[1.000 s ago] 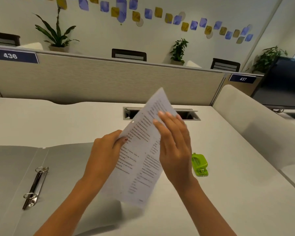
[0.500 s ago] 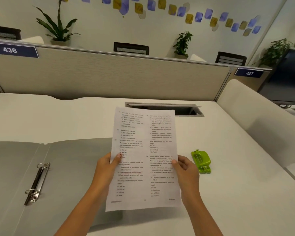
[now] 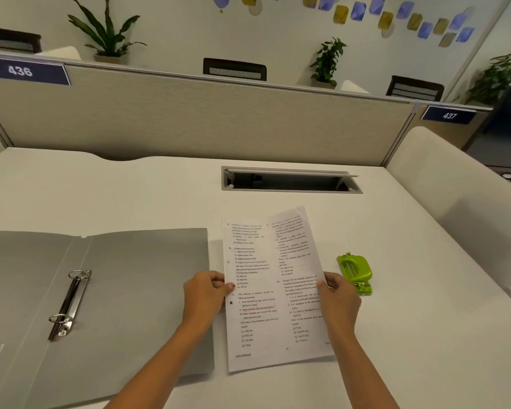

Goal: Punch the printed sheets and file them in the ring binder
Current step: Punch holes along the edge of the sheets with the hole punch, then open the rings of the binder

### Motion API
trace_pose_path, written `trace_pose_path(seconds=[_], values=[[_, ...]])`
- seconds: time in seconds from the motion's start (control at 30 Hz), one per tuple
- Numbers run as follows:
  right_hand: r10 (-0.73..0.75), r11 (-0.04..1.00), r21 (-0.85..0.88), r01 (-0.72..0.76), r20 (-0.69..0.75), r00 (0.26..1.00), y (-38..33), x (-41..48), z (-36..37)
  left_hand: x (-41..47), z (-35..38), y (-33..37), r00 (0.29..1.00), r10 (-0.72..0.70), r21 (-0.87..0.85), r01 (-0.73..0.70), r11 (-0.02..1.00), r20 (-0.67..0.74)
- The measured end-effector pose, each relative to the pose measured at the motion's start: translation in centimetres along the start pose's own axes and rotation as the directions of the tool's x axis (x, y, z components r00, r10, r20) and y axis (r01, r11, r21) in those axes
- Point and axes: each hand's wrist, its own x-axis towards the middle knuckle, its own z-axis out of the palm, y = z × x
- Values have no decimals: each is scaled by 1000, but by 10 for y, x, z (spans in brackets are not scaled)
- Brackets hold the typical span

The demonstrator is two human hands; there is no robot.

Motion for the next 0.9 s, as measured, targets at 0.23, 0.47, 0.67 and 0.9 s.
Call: trace_pose_path(seconds=[0.23,0.47,0.67,0.9], values=[[56,993,-98,-60,-40,998,18,5,7,1,17,-14,998,-63,-10,63,998,-17],[35,983,-176,-49,-80,996,18,3,15,-3,19,-18,997,-34,-12,33,999,-66],[-384,856,-429,287,-160,909,9,-13,26,-10,5,-12,981,135,185,-108,977,-141],[-592,784,-195,589,49,804,-37,-68,54,-25,-44,-8,915,311,223,-257,940,-257]])
